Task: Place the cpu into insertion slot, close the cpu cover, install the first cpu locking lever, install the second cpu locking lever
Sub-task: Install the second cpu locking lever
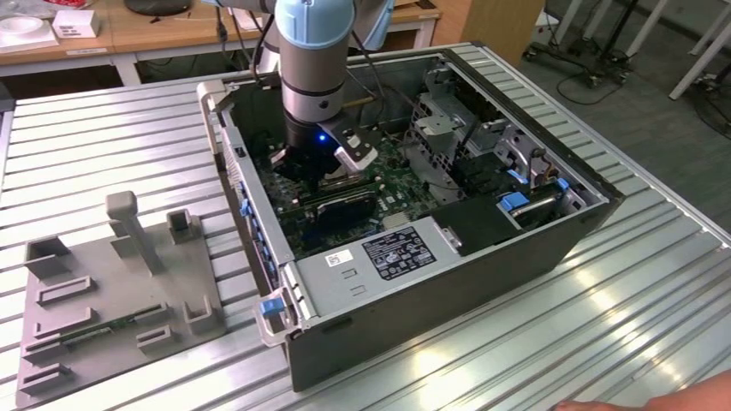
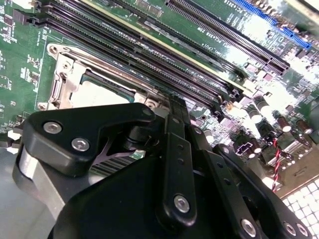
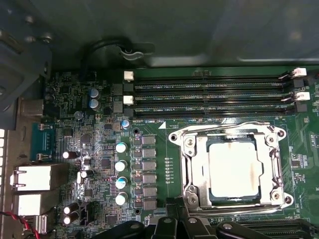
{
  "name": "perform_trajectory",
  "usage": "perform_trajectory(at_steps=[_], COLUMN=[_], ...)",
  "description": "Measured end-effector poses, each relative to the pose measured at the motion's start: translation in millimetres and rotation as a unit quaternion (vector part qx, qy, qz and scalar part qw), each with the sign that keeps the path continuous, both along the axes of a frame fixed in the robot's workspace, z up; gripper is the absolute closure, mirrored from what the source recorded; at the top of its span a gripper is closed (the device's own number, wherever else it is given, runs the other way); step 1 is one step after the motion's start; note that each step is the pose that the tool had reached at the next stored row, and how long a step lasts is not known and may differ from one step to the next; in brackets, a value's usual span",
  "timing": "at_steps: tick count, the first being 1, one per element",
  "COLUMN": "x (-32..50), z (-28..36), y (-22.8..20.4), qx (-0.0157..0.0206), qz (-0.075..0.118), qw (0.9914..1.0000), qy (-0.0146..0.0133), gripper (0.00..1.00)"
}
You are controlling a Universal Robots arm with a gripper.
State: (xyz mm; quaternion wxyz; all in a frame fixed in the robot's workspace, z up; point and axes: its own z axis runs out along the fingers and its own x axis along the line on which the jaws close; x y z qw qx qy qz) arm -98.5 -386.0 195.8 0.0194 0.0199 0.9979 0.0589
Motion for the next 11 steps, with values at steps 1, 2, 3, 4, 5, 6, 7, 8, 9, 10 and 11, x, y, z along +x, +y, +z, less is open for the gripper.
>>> perform_trajectory(at_steps=[1, 2, 3, 4, 5, 6, 7, 8, 9, 10, 11], x=[-0.1, -0.2, -0.2, -0.2, -0.2, -0.2, -0.3, -0.3, -0.3, -0.4, -0.3], z=[-0.1, -0.2, -0.3, -0.4, -0.4, -0.5, -0.5, -0.5, -0.4, -0.5, -0.5], y=[-0.1, -0.1, -0.2, -0.2, -0.2, -0.3, -0.3, -0.4, -0.6, -0.8, -0.9], qx=[-0.0002, -0.0003, -0.0005, -0.0006, -0.0007, -0.0008, -0.0010, -0.0012, -0.0015, -0.0017, -0.0019], qz=[0.000, 0.000, 0.000, 0.000, 0.000, 0.000, 0.000, 0.000, 0.000, 0.000, 0.000], qw=[1.00000, 1.00000, 1.00000, 1.00000, 1.00000, 1.00000, 1.00000, 1.00000, 1.00000, 1.00000, 1.00000], qy=[0.0000, 0.0000, 0.0000, 0.0000, 0.0000, -0.0001, -0.0001, -0.0001, 0.0000, 0.0000, 0.0000], gripper=[0.89, 0.89, 0.89, 0.89, 0.89, 0.89, 0.89, 0.89, 0.89, 0.89, 0.89])
